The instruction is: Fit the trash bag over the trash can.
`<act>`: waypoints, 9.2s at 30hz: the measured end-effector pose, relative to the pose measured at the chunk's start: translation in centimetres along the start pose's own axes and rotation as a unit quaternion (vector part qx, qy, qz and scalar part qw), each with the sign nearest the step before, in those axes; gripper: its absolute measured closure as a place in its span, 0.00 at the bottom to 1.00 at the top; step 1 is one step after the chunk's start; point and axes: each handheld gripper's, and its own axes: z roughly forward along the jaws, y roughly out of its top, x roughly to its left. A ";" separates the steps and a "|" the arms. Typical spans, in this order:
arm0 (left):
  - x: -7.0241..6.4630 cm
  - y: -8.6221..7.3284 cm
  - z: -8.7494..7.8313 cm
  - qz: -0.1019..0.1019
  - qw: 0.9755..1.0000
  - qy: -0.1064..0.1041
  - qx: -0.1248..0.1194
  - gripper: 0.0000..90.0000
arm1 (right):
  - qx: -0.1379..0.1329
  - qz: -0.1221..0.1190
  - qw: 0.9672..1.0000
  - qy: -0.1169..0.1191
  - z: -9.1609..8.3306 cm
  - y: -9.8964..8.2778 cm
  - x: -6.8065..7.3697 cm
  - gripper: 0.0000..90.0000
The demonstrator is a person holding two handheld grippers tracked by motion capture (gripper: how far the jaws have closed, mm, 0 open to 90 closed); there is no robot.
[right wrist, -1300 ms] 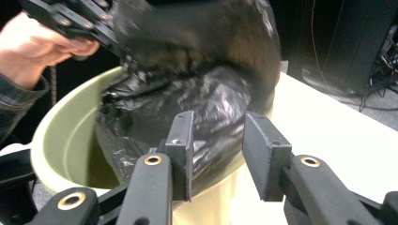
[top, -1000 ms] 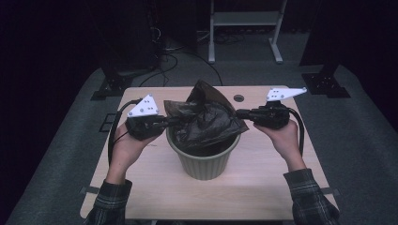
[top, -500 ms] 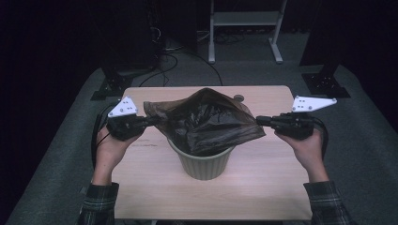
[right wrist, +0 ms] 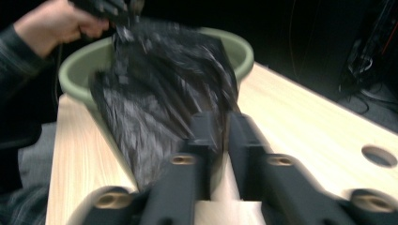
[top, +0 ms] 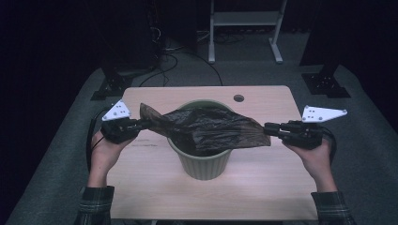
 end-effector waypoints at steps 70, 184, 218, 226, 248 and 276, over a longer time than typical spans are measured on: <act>-4.4 9.2 -1.8 0.092 0.991 -0.033 -0.094 0.40 | 0.067 -0.041 0.997 0.008 10.8 7.9 -0.9 1.00; 2.0 2.4 9.7 -0.007 0.995 -0.032 0.091 0.97 | 0.026 0.005 0.999 0.021 8.9 5.6 -2.9 1.00; 1.6 1.8 8.7 -0.007 0.995 -0.032 0.090 0.98 | 0.052 -0.011 0.994 0.100 5.4 -1.9 5.8 1.00; 1.5 1.6 9.0 -0.008 0.995 -0.034 0.092 0.99 | 0.084 -0.009 0.990 0.116 6.8 -3.6 6.8 1.00; 1.6 1.1 9.4 -0.008 0.994 -0.033 0.103 0.99 | 0.194 -0.007 0.973 0.122 11.1 -9.1 8.2 1.00; 1.5 -1.4 11.5 -0.019 0.990 -0.036 0.135 0.99 | 0.122 -0.002 0.992 0.044 6.9 -7.3 5.6 0.70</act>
